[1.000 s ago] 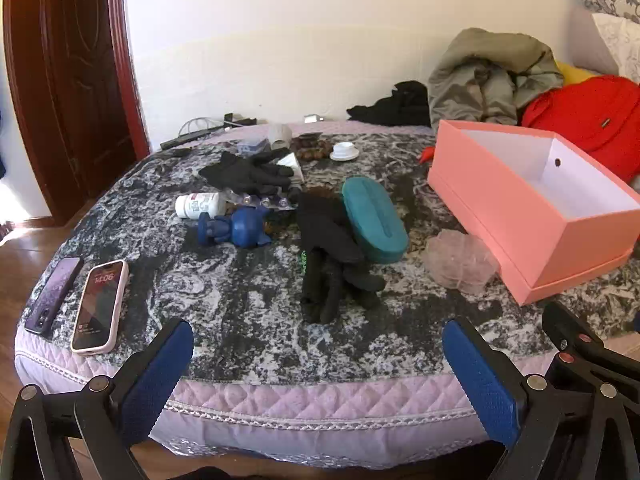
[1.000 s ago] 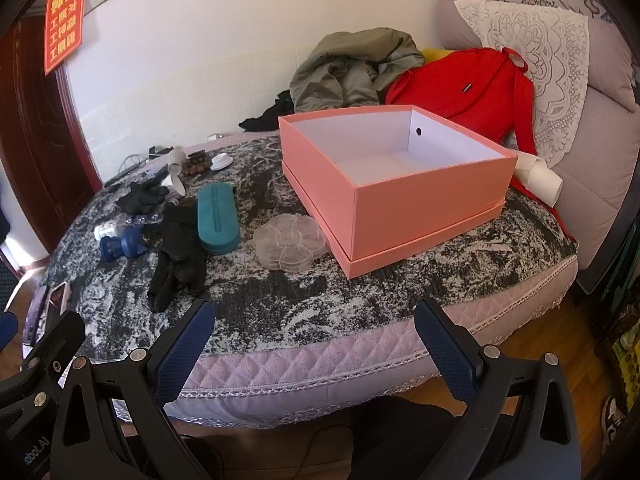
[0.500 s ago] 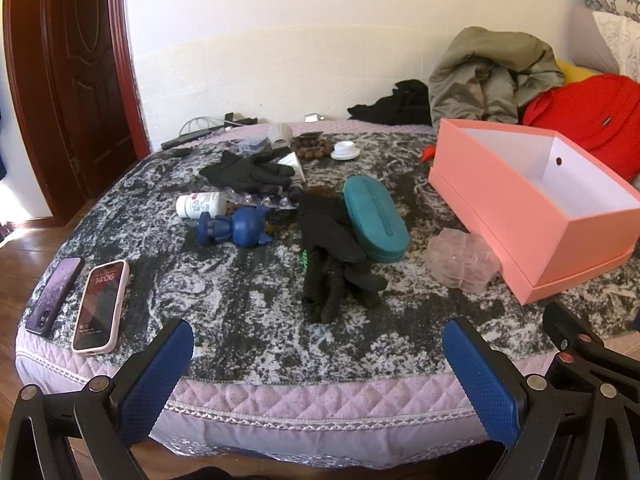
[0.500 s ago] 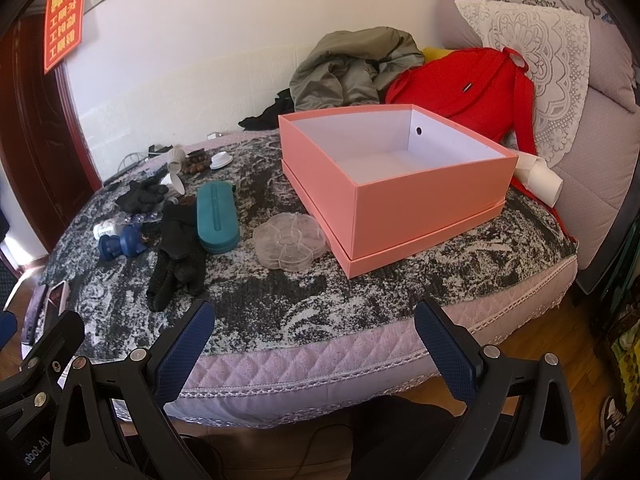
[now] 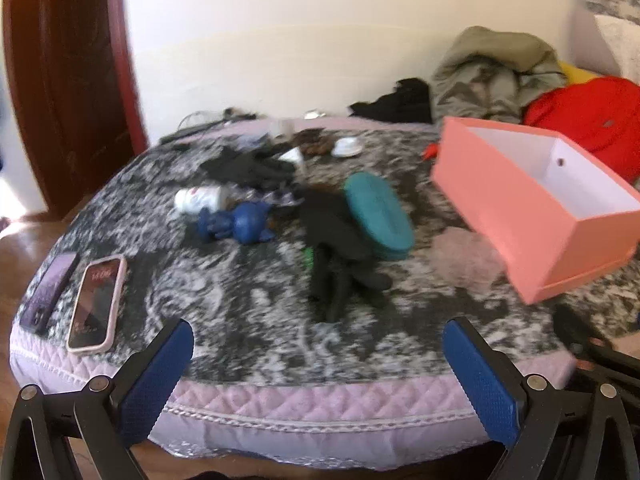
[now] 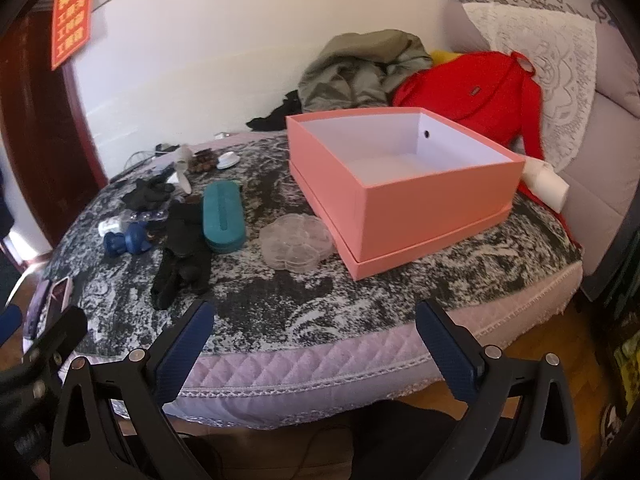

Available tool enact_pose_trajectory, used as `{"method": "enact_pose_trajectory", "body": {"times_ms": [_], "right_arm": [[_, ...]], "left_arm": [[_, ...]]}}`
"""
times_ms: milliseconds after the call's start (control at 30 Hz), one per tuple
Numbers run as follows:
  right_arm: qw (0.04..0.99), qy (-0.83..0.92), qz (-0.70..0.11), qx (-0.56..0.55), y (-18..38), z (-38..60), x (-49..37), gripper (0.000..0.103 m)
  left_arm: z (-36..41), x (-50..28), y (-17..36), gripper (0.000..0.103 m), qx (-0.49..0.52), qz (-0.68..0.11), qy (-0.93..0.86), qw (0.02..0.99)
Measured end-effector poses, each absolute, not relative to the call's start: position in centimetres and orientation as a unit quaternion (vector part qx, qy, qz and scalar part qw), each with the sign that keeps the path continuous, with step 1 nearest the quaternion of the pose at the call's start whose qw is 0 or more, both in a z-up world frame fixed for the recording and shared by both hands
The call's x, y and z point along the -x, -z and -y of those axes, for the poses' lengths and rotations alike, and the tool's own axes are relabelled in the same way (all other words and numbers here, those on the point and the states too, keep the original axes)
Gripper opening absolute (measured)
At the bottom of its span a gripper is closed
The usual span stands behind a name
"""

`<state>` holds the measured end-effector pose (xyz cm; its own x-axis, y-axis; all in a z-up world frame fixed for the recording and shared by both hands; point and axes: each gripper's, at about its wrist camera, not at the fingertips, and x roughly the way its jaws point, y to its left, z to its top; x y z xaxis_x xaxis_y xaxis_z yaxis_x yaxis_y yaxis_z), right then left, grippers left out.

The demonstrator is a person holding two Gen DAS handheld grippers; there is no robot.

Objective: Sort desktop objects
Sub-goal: 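Grasp the blue figurine with the left tool while the right tool grasps the teal case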

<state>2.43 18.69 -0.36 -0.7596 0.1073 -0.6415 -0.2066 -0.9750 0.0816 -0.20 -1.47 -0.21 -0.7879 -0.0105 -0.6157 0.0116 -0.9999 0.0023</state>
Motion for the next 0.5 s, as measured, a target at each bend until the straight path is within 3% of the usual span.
{"method": "enact_pose_trajectory", "body": {"times_ms": [233, 500], "right_arm": [[-0.006, -0.929, -0.064, 0.364, 2.2, -17.4, 1.5, 0.103], [-0.049, -0.901, -0.126, 0.413, 1.9, -15.5, 13.9, 0.102]], "left_arm": [[7.5, 6.1, 3.0, 0.103, -0.378, -0.041, 0.923, 0.055], [10.1, 16.9, 4.0, 0.103, -0.394, -0.036, 0.916, 0.068]]}}
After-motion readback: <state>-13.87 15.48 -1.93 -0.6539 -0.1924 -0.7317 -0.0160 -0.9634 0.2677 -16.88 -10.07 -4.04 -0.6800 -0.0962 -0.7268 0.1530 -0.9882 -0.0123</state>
